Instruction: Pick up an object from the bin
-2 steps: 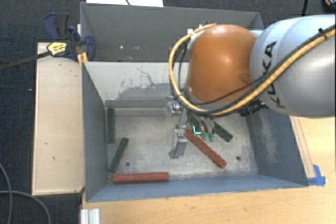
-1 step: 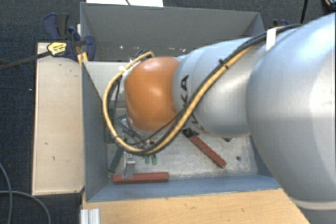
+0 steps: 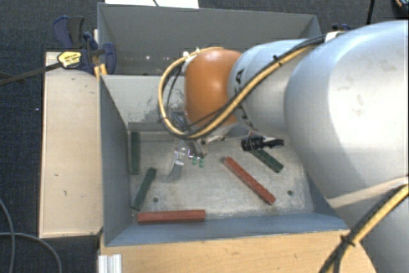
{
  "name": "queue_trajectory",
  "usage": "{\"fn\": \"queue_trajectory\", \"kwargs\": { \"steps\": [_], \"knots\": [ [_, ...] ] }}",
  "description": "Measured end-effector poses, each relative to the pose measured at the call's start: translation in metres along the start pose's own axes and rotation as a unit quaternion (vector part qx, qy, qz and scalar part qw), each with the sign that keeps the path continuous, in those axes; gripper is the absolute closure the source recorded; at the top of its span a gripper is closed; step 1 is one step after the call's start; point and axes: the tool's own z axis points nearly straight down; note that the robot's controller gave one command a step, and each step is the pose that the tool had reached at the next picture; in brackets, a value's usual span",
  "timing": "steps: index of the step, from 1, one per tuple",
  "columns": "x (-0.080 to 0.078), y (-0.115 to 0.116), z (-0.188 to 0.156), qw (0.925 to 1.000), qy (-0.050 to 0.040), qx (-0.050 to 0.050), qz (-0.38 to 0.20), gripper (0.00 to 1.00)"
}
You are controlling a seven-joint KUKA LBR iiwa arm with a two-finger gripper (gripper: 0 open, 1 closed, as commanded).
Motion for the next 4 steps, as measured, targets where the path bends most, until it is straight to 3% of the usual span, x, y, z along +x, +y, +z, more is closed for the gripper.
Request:
{"fn": "queue_trajectory", "kwargs": {
  "steps": [1, 2, 3, 4],
  "knots": [
    [-0.018, -0.011, -0.061, 1.0, -0.0025, -0.002, 0.004, 0.0],
    [0.045, 0.029, -0.028, 0.9722, 0.0017, -0.002, -0.234, 0.0],
    [0.069, 0.052, 0.004, 0.9734, 0.0026, -0.001, -0.229, 0.0],
    [0.068, 0.021, 0.004, 0.9691, -0.0021, -0.002, -0.247, 0.0]
  ]
}}
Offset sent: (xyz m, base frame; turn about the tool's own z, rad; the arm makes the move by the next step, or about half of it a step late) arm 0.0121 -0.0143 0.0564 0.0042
